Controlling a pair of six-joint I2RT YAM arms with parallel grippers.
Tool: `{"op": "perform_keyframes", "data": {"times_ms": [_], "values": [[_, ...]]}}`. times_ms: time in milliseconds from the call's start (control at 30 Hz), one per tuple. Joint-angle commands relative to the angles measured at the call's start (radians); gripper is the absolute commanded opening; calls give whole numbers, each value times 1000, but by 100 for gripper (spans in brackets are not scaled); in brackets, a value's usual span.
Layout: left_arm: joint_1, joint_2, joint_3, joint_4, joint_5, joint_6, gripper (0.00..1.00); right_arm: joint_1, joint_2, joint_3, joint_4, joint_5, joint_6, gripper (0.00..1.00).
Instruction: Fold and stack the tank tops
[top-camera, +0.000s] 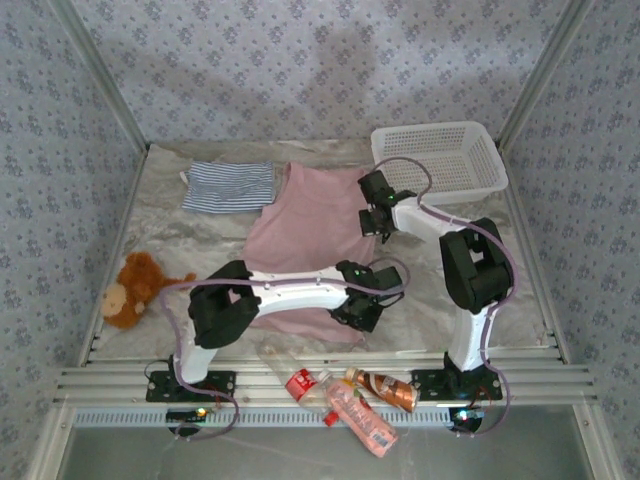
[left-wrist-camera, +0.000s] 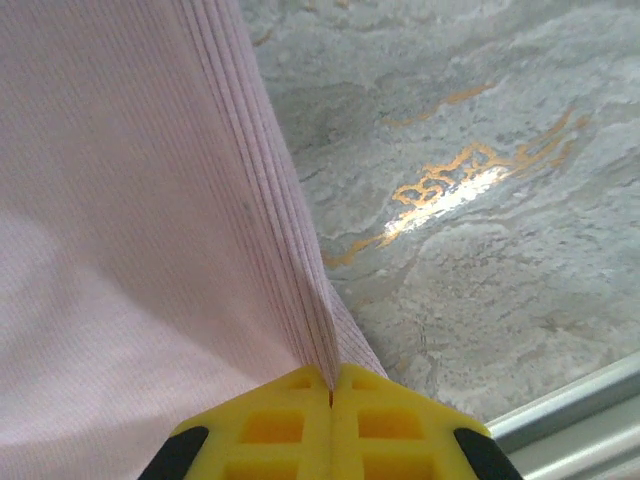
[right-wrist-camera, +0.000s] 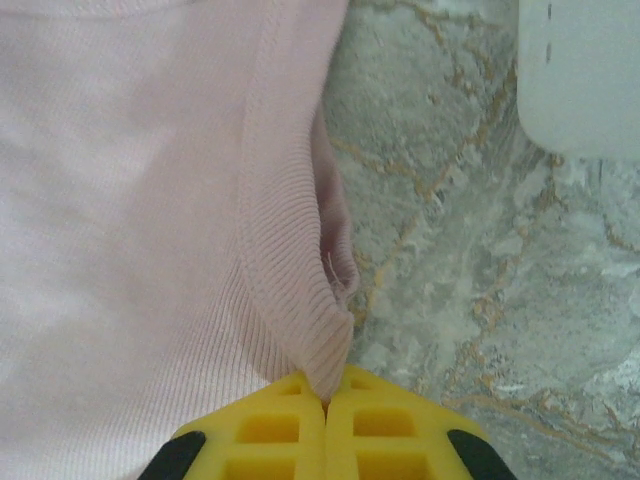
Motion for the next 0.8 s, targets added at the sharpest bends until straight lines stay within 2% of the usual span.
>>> {"op": "perform_keyframes", "data": {"times_ms": [0,333,767], "values": [[40,-126,-55,48,70,32,0,7,4,68,-41,-8,2,5],[139,-262,-253,90,140,35,0,60,122,227,-102,-27,17,6],[219,-327,-371,94,131,17,0,109,233,334,-88,-48,26,6]]}}
